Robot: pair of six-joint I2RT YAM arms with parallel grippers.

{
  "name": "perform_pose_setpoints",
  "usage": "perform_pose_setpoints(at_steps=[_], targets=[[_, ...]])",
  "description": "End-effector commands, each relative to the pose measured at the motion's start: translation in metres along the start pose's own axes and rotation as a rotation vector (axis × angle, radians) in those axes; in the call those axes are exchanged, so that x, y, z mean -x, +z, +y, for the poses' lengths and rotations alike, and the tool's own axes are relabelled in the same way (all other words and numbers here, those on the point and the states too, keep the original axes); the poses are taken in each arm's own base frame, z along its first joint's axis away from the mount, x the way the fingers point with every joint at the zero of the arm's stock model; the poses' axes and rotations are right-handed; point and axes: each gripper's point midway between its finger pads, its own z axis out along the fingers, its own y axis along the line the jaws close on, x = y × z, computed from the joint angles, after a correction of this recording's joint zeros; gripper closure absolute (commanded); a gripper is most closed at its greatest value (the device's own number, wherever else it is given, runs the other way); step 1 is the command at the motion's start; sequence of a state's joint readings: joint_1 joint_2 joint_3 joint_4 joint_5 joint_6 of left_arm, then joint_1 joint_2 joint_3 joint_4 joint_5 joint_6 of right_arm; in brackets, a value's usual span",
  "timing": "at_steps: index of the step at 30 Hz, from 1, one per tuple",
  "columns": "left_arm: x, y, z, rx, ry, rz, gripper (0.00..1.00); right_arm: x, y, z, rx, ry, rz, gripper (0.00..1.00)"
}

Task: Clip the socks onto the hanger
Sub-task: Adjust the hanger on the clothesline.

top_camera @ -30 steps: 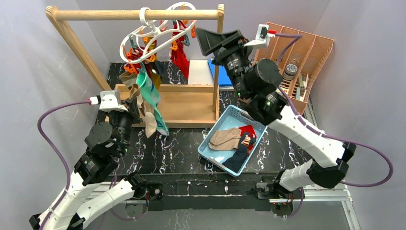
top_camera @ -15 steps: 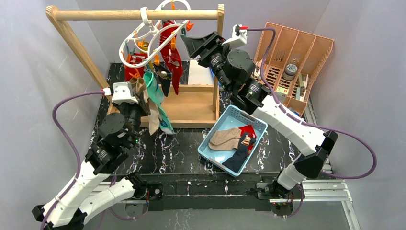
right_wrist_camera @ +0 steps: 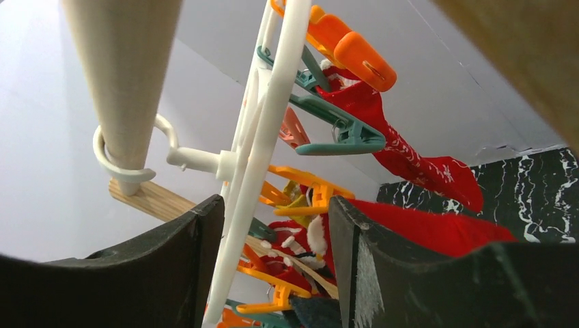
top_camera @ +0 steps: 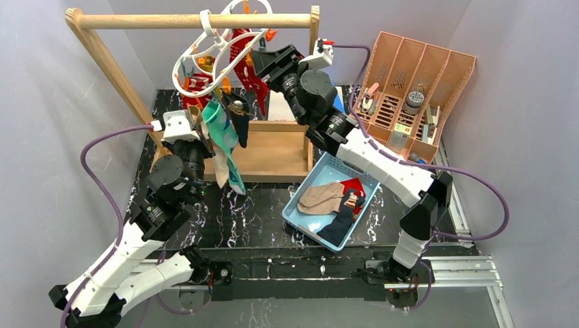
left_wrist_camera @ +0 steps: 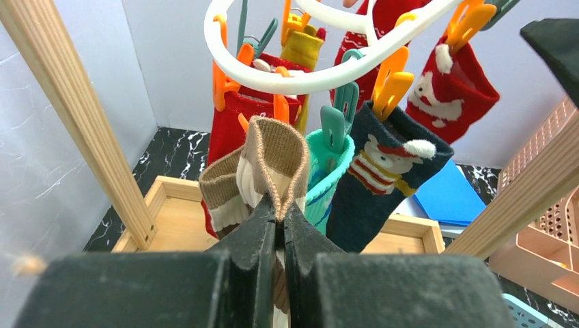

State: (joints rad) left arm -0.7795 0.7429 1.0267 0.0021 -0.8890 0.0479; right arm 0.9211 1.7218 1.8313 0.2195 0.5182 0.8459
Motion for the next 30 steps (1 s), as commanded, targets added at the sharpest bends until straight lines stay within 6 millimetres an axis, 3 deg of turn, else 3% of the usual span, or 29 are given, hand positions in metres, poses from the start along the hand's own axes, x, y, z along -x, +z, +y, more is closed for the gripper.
perform_pose_setpoints(at_steps=[1, 8, 18, 30], targets=[[0.016, -0.002, 0.011, 0.047, -0.053, -0.043, 1.00, 0.040, 0.005, 0.034, 0.092, 0.120, -0.144, 0.35], [0.017, -0.006, 0.016, 0.049, -0.047, -0.044, 1.00, 0.040, 0.004, 0.029, 0.165, 0.240, -0.225, 0.36], [0.018, -0.010, 0.022, 0.053, -0.042, -0.047, 1.00, 0.038, 0.017, 0.032, 0.168, 0.272, -0.243, 0.39], [0.014, -0.014, 0.026, 0.052, -0.051, -0.044, 1.00, 0.025, 0.027, 0.035, 0.185, 0.292, -0.214, 0.59]])
